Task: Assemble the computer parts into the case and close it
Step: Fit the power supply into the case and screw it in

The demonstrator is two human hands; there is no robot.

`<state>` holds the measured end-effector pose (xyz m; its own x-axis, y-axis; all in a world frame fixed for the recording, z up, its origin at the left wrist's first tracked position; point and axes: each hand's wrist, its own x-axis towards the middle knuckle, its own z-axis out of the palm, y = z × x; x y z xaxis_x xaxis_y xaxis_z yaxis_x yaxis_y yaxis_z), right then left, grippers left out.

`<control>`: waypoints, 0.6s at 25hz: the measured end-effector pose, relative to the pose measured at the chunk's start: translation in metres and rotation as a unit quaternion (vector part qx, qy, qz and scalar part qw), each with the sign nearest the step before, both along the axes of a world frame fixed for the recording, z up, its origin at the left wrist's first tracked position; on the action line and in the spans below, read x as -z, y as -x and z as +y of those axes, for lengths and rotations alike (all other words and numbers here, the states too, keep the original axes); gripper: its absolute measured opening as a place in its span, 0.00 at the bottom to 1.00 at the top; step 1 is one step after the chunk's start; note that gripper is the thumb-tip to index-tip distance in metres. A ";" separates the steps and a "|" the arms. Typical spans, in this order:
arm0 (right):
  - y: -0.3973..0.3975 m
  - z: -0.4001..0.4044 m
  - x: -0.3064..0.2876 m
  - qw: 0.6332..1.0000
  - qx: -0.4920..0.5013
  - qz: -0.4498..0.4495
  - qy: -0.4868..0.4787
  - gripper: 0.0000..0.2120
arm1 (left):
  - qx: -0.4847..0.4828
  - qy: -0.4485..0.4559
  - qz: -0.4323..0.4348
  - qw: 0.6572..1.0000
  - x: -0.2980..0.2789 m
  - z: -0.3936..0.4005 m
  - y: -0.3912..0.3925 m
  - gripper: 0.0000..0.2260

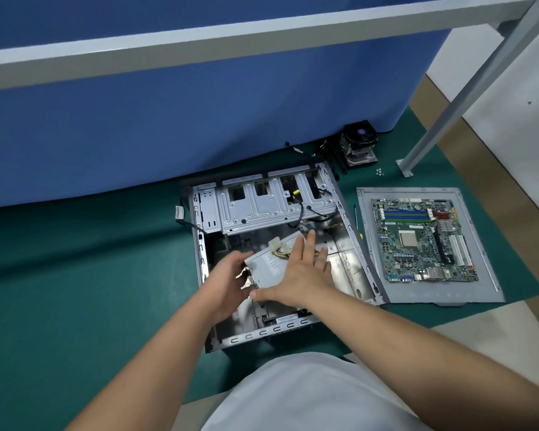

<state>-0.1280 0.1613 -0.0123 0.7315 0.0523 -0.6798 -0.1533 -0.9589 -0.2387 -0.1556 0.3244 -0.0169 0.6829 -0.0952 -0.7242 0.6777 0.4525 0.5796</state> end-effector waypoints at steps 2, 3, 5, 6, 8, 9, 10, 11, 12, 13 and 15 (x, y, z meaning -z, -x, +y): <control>0.009 0.009 0.006 1.000 -0.002 -0.027 0.013 0.79 | 0.003 -0.027 0.008 1.000 -0.001 -0.002 -0.007 0.09; 0.013 0.011 0.008 0.999 0.007 -0.041 0.010 0.78 | 0.021 -0.055 0.009 0.998 -0.002 -0.003 -0.010 0.09; 0.014 0.010 0.009 0.998 0.035 -0.049 -0.004 0.77 | 0.084 -0.152 -0.024 0.985 -0.005 0.004 -0.014 0.11; 0.012 0.010 0.008 0.998 0.051 -0.045 -0.011 0.77 | 0.115 -0.227 -0.067 0.965 -0.006 0.010 -0.013 0.13; 0.007 0.011 0.006 0.995 0.088 -0.036 -0.018 0.77 | 0.149 -0.411 -0.188 0.880 -0.005 0.025 -0.009 0.16; 0.005 0.013 0.005 0.994 0.102 -0.034 -0.017 0.77 | 0.159 -0.498 -0.241 0.817 -0.002 0.034 -0.006 0.18; 0.004 0.015 0.005 0.994 0.109 -0.030 -0.011 0.77 | 0.176 -0.570 -0.270 0.756 0.002 0.043 -0.005 0.20; 0.002 0.017 0.004 0.994 0.110 -0.022 -0.002 0.78 | 0.204 -0.621 -0.269 0.708 0.008 0.053 -0.005 0.23; 0.001 0.019 0.004 0.994 0.108 -0.011 0.006 0.79 | 0.237 -0.652 -0.253 0.674 0.014 0.062 -0.005 0.26; 0.000 0.020 0.005 0.994 0.109 -0.002 0.009 0.80 | 0.268 -0.665 -0.235 0.656 0.020 0.071 -0.005 0.28; 0.001 0.024 0.009 0.992 0.124 -0.018 -0.007 0.79 | 0.302 -0.663 -0.222 0.648 0.029 0.085 -0.008 0.29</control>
<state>-0.1289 0.1857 -0.0211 0.7466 -0.1224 -0.6539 -0.3750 -0.8893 -0.2617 -0.1478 0.4098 -0.0463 0.9801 0.0622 -0.1887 0.1322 -0.9130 0.3859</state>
